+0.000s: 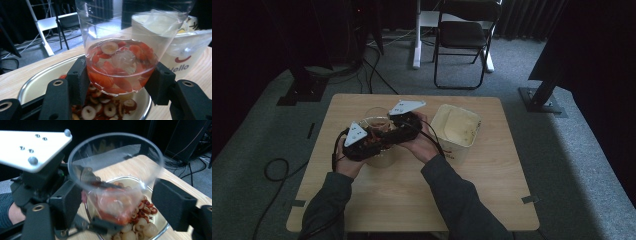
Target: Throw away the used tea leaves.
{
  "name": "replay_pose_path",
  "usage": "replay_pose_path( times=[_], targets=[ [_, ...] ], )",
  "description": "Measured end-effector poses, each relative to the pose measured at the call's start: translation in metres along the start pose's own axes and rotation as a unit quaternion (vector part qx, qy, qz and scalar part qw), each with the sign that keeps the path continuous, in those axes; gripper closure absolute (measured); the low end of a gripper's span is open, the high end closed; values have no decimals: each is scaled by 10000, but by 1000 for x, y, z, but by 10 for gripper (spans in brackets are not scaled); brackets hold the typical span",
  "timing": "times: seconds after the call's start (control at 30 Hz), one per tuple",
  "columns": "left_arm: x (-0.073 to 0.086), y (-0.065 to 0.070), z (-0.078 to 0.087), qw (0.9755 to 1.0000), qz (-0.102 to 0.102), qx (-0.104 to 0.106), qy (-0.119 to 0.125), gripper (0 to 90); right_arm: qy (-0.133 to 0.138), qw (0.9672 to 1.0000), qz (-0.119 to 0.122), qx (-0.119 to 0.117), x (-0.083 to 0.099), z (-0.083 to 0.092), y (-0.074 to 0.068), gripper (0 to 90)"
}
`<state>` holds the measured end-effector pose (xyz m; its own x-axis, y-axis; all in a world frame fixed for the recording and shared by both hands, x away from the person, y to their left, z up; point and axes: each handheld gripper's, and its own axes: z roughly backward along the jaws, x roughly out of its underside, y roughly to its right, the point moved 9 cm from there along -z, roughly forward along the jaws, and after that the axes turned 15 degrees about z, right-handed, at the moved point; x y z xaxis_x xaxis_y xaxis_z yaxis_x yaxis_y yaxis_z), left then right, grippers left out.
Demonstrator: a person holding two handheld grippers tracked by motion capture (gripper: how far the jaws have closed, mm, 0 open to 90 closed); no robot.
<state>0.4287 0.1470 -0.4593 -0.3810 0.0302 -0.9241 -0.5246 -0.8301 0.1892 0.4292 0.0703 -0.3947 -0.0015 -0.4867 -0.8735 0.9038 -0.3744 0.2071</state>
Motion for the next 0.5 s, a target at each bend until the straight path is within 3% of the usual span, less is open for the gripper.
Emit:
replay_pose_path(
  times=[0.27, 0.3, 0.33, 0.37, 0.43, 0.5],
  targets=[
    [-5, -22, 10, 9995, 80, -296, 123, 425, -141, 9998, 80, 141, 25, 15, 3, 229],
    [-7, -29, 13, 9990, 95, -415, 162, 425, -187, 9997, 35, 145, 36, 19, 3, 235],
    [-7, -29, 13, 9990, 95, -415, 162, 425, -187, 9997, 35, 145, 36, 19, 3, 235],
    [-8, -33, 15, 9987, 109, -469, 187, 425, -291, 9994, 36, 163, 50, 23, 1, 235],
    [-9, -40, 18, 9981, 102, -562, 221, 425, -332, 9993, 37, 181, 55, 25, 1, 237],
    [-9, -48, 22, 9975, 116, -657, 243, 425, -445, 9988, 30, 212, 73, 29, -2, 238]
  ],
)
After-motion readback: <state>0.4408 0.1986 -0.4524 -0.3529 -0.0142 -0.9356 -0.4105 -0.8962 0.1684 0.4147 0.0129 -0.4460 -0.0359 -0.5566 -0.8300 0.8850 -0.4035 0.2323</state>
